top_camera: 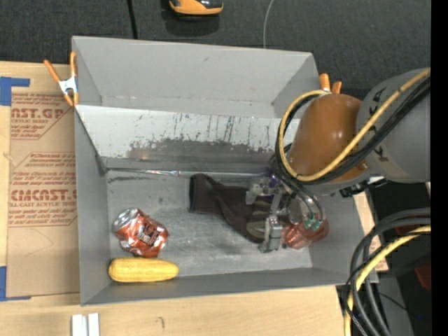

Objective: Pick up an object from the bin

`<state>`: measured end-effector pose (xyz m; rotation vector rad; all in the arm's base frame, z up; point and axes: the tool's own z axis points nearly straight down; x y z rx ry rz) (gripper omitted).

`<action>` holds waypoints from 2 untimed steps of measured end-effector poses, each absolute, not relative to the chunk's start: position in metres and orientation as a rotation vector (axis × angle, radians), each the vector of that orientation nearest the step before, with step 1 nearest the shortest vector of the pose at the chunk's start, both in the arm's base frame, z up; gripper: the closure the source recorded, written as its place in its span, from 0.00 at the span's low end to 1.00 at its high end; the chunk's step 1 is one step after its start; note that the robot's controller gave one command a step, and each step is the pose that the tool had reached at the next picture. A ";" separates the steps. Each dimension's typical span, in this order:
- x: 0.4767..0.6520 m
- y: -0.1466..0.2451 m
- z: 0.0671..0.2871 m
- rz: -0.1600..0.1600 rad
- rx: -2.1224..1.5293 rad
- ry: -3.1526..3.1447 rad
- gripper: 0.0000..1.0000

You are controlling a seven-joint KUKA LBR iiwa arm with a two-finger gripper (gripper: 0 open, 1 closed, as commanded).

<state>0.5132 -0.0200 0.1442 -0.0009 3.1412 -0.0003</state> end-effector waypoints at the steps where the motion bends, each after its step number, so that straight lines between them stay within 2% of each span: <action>1: 0.555 0.020 0.098 0.001 0.196 3.125 0.00; 2: 0.594 0.041 0.070 0.003 0.277 3.128 0.00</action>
Offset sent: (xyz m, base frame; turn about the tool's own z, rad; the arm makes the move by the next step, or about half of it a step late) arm 0.0792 0.0591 -0.0742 0.1788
